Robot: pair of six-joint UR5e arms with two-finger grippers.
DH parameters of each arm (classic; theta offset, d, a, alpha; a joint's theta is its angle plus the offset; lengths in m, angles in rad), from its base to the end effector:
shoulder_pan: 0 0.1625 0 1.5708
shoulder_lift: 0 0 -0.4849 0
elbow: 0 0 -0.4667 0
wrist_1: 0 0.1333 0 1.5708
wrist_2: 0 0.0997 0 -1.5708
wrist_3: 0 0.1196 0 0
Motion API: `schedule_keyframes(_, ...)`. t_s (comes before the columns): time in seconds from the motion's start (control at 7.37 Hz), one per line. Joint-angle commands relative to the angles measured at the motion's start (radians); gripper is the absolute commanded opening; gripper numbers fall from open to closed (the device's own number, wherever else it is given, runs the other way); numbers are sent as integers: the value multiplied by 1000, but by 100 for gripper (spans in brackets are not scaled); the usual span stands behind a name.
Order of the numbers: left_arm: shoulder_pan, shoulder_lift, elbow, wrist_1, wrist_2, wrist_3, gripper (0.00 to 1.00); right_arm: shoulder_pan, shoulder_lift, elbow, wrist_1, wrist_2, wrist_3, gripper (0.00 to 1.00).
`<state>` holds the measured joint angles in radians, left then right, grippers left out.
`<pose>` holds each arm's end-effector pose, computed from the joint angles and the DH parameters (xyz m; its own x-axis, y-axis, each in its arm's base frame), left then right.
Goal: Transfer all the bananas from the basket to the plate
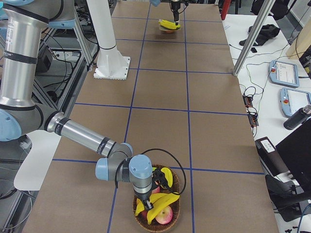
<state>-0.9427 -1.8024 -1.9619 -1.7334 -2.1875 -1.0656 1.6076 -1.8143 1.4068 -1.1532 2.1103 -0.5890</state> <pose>0.3182 -0.5474 0.3608 0.5668 -0.1086 -0.8167 0.1663 0.9860 -0.0157 0.0870 -0.4094 0.9197 0.7335 -0.5332 0.4215 0.4458 0.8455 0.2938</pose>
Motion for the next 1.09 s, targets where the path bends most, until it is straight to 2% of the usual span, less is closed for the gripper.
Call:
schedule_keyframes(0.0, -1, 3, 0, 0, 0, 4, 100, 2, 0, 24, -6, 51, -3, 0)
schedule_keyframes(0.14, 1, 0, 0, 0, 0, 4, 100, 3, -2, 37, -8, 110, -5, 0)
schedule_keyframes(0.68, 4, -6, 8, 0, -2, 3, 100, 80, -3, 167, -132, 117, -12, 0)
schedule_keyframes(0.95, 4, -8, 8, -2, -5, -2, 100, 89, 6, 204, -146, 117, 18, 0)
